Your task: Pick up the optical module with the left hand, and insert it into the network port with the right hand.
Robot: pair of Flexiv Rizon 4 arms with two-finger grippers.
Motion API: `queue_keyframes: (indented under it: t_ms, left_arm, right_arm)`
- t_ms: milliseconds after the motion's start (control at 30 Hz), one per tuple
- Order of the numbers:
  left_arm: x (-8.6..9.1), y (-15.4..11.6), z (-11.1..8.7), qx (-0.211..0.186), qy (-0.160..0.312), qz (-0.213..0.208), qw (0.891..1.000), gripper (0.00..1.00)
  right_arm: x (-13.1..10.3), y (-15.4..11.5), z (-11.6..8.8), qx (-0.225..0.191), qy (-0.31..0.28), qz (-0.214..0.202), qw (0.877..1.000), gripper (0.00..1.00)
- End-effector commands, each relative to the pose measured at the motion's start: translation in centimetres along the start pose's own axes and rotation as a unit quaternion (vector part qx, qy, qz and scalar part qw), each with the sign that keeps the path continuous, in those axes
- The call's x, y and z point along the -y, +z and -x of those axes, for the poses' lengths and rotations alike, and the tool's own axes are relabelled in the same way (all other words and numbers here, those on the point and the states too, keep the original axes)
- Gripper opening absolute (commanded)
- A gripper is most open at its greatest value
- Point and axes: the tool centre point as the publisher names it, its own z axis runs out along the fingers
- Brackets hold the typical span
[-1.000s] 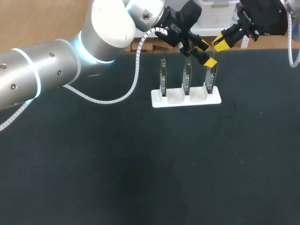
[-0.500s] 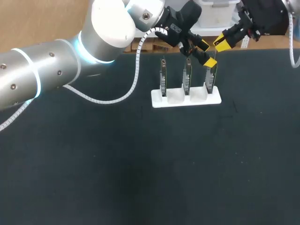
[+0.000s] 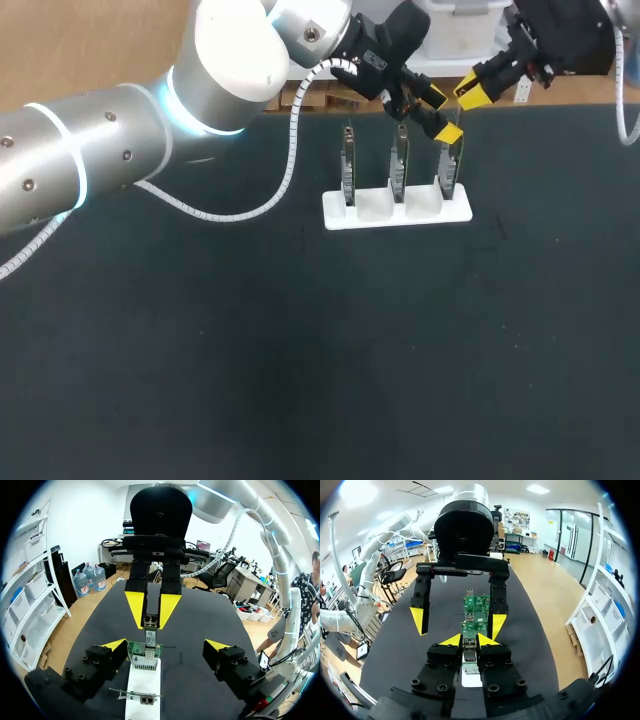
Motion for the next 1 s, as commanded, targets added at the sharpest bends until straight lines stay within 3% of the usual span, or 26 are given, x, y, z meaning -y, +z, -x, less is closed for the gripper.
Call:
queue_keyframes:
  t_ms: [33, 1000]
  left_arm:
    - [-0.02, 0.03, 0.0, 0.0, 0.0, 0.001, 1.0, 1.0]
    - [-0.02, 0.03, 0.0, 0.0, 0.0, 0.001, 1.0, 1.0]
  right_arm:
    - [-0.03, 0.11, 0.04, -0.001, -0.001, -0.002, 1.0, 0.0]
    - [-0.22, 0.63, -0.76, -0.01, 0.004, -0.001, 1.0, 0.0]
